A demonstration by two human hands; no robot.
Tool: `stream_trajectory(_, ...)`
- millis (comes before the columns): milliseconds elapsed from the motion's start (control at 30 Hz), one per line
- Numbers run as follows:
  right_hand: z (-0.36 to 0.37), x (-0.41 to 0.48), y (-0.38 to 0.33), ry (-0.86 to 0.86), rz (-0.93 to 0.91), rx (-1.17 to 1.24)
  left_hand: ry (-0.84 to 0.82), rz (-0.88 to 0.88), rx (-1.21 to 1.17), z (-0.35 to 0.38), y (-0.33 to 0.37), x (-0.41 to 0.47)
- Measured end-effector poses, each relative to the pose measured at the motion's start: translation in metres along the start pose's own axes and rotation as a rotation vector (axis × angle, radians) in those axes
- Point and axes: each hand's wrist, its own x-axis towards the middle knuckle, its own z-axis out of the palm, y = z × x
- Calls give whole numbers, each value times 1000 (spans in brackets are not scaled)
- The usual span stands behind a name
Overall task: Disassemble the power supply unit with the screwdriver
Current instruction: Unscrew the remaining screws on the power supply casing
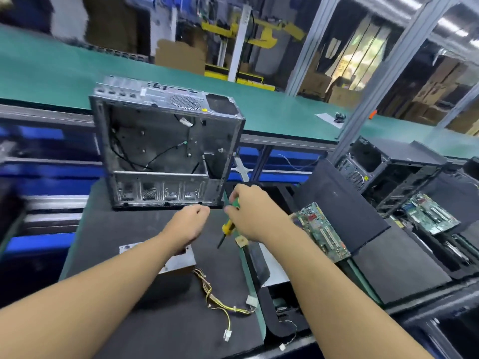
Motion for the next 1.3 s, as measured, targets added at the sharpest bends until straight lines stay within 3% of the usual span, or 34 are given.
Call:
stream_trajectory(267, 16, 18, -70, -30, -244, -18, 182, -249, -154, -70, -57, -13)
stream_trajectory(533, 59, 25, -80, -64, -206, -68, -21, -214, 357, -51, -109, -55)
stream_trajectory(700, 59, 33, -84, -120, -309, -80, 270, -125, 702, -18, -116, -70)
stream_trajectory(867, 64, 44, -79, -63, -274, -3, 263, -269, 760, -22, -94, -47)
stream_trajectory(1033, 90, 48, -91, 133, -348, -21, 307, -163, 789, -18, -101, -50)
stream_trajectory(1167, 105, 61, -94, 301, -437, 128, 301, -175, 696, -19, -105, -44)
stream_trajectory(1300, 118, 67, -95, 22, -359, 745, 284, -187, 694, -17, -104, -40)
